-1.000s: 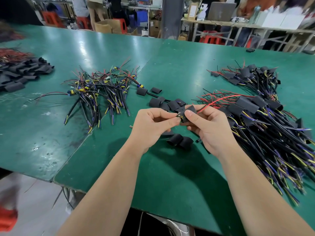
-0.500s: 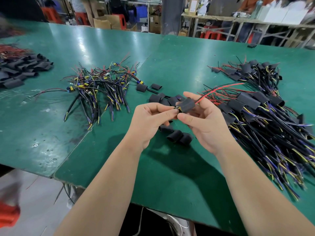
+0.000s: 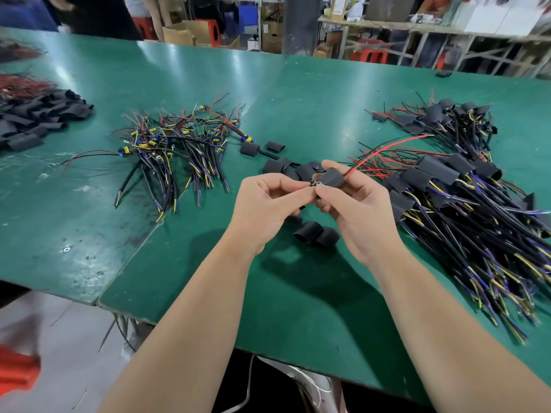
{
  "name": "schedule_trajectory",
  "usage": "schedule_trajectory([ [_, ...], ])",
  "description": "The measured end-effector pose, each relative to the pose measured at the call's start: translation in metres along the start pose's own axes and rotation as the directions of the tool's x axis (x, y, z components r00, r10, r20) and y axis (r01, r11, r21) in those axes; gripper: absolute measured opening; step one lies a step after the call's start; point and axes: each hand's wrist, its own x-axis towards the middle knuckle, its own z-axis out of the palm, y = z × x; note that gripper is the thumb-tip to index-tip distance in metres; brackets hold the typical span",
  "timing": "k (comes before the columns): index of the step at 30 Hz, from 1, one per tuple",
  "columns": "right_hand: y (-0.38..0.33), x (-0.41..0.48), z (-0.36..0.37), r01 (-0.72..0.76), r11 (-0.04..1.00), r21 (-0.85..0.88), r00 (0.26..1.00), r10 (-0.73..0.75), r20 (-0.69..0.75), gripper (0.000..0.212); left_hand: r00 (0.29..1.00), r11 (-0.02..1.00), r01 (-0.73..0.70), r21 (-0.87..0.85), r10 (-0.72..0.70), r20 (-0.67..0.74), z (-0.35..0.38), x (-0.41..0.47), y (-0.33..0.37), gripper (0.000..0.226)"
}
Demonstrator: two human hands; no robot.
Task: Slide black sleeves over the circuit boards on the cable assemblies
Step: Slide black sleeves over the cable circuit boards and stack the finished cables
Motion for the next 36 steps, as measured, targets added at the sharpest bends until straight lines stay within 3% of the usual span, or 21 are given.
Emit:
schedule_trajectory([
  [7,-0.002,0.001,0.002,0.036,0.997,-0.075,0.998,-0.039,-0.042,0.030,0.999,0.998,-0.054,0.023,0.054,-0.002,-0.001,-0.001,-0.002,0.017],
  [14,-0.007,0.003,-0.004,-0.162,0.955,0.250,0.985,0.140,0.102,0.029,0.998,0.998,-0.048,0.028,0.047,0.029,-0.003,-0.001,-0.001,0.012],
  [24,-0.008,0.000,-0.004,-0.198,0.917,0.346,0.968,0.128,0.214,0.010,0.995,0.997,-0.066,-0.027,0.068,0.073,-0.003,-0.001,0.000,0.015],
  [28,-0.009,0.001,-0.008,-0.183,0.933,0.312,0.959,0.098,0.267,0.007,0.995,0.998,-0.059,-0.013,0.060,0.083,-0.003,-0.002,0.002,0.014],
  [36,-0.011,0.005,-0.018,-0.077,0.987,0.138,0.953,0.032,0.303,0.027,0.992,0.999,-0.048,0.006,0.047,0.117,-0.006,-0.003,0.003,0.016],
])
